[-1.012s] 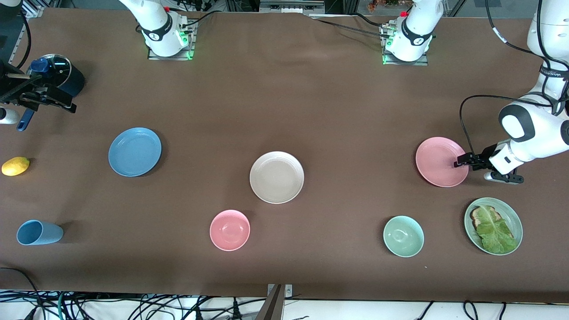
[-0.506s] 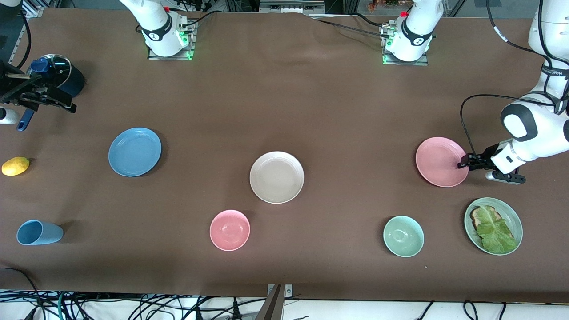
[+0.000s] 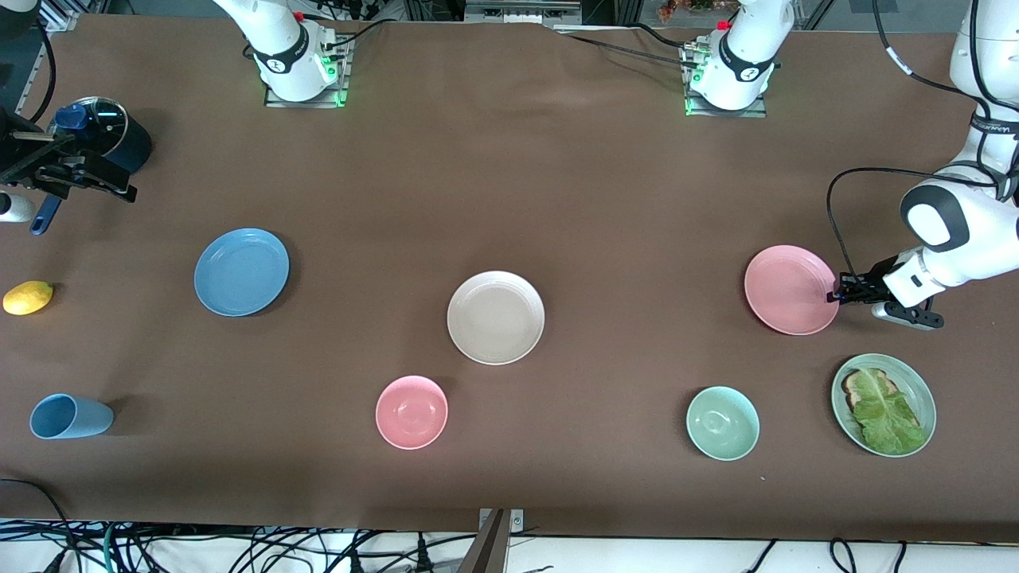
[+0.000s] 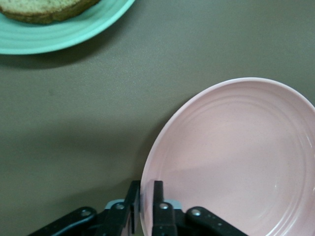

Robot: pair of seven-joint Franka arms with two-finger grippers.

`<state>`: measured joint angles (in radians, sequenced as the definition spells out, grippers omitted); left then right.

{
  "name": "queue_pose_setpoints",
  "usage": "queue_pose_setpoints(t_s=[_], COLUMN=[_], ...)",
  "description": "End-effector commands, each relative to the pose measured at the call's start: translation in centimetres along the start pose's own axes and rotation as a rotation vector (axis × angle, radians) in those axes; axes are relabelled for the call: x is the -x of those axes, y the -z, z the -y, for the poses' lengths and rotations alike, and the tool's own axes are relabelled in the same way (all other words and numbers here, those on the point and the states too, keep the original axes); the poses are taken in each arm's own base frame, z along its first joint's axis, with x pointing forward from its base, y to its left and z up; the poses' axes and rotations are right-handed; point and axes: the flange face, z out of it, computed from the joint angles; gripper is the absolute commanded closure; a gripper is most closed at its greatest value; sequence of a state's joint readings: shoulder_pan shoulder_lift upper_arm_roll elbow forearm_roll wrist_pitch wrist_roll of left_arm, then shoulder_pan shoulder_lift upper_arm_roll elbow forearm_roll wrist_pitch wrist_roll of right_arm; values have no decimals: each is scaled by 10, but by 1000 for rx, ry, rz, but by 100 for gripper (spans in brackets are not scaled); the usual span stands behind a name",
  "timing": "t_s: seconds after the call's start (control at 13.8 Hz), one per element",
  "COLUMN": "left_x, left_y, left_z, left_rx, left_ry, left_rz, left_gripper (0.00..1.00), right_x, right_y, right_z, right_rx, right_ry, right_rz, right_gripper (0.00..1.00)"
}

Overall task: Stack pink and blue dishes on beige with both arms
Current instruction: 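Close the left gripper on the pink plate rim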

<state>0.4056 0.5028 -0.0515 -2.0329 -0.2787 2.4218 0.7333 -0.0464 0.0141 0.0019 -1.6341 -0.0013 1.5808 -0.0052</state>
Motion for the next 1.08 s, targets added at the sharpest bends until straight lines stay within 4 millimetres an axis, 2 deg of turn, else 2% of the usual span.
queue_pose_setpoints(t_s=[0.0, 0.36, 0.58, 0.87, 1.01], left_x=[4, 2, -4, -21, -30], left_y=[8, 11, 30, 71, 76], left_z=[-2, -6, -14, -50, -73], left_rx=[33, 42, 48, 71, 70], left_ry=[0, 1, 5, 59, 76], left_rz=[-20, -18, -22, -1, 2], left_gripper=[100, 100, 100, 100, 100], right_x=[8, 8, 8, 8, 8], right_y=[5, 5, 5, 5, 5], right_z=[-1, -1, -1, -1, -1], right_rx=[-12, -14, -14, -14, -14], right_ry=[9, 9, 9, 9, 9], right_rz=[0, 0, 0, 0, 0], right_gripper=[0, 0, 0, 0, 0])
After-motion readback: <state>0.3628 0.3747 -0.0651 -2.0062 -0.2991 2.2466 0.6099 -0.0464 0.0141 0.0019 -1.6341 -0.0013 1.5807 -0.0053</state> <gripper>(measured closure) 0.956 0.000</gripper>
